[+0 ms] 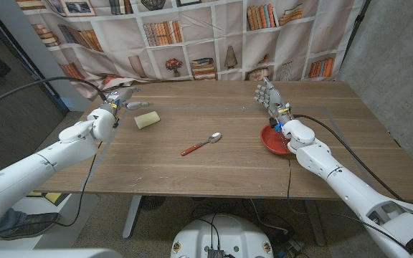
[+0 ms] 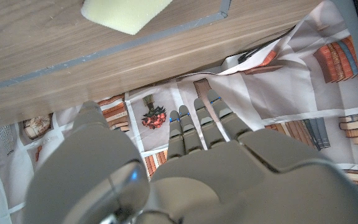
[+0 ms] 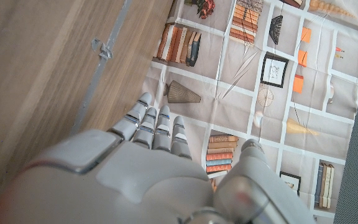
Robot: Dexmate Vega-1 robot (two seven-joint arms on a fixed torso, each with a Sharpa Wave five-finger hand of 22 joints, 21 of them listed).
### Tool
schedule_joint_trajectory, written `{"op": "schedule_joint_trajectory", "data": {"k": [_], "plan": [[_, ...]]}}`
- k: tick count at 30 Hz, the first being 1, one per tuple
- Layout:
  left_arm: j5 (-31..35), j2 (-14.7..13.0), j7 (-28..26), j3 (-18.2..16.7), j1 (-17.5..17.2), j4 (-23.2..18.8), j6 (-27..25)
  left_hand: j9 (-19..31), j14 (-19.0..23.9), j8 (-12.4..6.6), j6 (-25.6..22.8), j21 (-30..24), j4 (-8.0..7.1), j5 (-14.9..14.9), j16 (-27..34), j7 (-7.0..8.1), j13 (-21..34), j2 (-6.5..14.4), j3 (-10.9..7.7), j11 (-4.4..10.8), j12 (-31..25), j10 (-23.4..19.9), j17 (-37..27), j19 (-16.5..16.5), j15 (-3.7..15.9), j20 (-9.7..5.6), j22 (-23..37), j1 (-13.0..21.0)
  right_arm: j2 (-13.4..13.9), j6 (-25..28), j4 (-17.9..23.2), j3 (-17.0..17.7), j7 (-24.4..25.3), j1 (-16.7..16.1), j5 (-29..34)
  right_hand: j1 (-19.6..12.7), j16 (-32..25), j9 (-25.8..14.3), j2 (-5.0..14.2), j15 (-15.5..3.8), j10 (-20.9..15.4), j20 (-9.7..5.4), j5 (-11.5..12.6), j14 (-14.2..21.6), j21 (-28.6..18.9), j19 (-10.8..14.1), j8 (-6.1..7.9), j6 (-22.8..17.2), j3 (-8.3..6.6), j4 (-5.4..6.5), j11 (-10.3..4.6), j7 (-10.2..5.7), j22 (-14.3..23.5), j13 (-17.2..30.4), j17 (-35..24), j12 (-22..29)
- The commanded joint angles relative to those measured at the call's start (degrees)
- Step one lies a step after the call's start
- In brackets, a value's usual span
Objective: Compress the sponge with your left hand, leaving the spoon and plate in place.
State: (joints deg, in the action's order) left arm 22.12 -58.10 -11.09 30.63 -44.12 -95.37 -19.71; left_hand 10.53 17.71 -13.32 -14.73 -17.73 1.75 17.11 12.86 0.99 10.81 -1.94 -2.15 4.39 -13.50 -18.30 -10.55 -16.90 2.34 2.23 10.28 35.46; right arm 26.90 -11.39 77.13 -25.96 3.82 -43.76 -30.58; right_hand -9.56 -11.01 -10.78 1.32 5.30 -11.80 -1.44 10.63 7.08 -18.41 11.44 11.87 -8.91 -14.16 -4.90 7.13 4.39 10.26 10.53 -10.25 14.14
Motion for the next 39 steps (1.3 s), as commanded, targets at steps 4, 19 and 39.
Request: {"op": "schedule_joint_trajectory", "data": {"k": [4,19,39], "plan": [[7.74,-0.66,7.28,4.49,3.63,-0.93,-3.62,0.37,0.9,0.29,-0.1,0.24,0.93,0.56,-0.43,2.12,0.35,-0.11,-0.03,1.18,0.43,0.21,-0.15,-0.98,1.42,1.39,0.19,1.67,-0.19,-0.1,-0.18,0.18,-0.3,-0.13,-0.64,-0.48,0.08,-0.26,-0.02,0.03,-0.56,0.03,-0.2,0.56,0.19,0.13,-0.13,-0.6,0.03,-0.38,0.18,-0.13,0.31,0.22,-0.33,-0.34],[13.83,0.58,12.53,7.63,5.34,-0.54,-5.25,0.44,0.79,0.14,-1.38,1.08,1.44,0.67,-0.81,2.88,0.45,-0.4,0.11,2.69,0.45,-0.72,-0.19,-0.08,2.06,2.01,0.24,2.65,0.54,1.28,0.79,0.19,-0.68,-0.43,-1.17,-0.5,0.02,-0.27,0.04,0.02,-0.68,0.01,-0.2,0.83,0.3,0.31,-0.15,-0.68,0.04,-0.41,0.18,-0.19,0.32,0.22,-0.34,-0.39],[21.87,3.04,17.47,11.88,8.09,2.44,-6.98,0.49,1.13,0.39,-1.75,0.94,2.54,1.02,-1.04,4.02,0.52,-0.97,0.15,4.2,0.77,-1.02,-0.13,-1.85,3.01,3.62,0.3,4.66,1.14,2.96,2.23,-0.14,-0.7,-0.27,-1.16,-0.51,0.09,-0.27,0.13,-0.01,-0.77,-0.01,-0.21,0.84,0.49,0.48,-0.19,-0.73,0.08,-0.44,0.17,-0.13,0.33,0.23,-0.35,-0.48]]}}
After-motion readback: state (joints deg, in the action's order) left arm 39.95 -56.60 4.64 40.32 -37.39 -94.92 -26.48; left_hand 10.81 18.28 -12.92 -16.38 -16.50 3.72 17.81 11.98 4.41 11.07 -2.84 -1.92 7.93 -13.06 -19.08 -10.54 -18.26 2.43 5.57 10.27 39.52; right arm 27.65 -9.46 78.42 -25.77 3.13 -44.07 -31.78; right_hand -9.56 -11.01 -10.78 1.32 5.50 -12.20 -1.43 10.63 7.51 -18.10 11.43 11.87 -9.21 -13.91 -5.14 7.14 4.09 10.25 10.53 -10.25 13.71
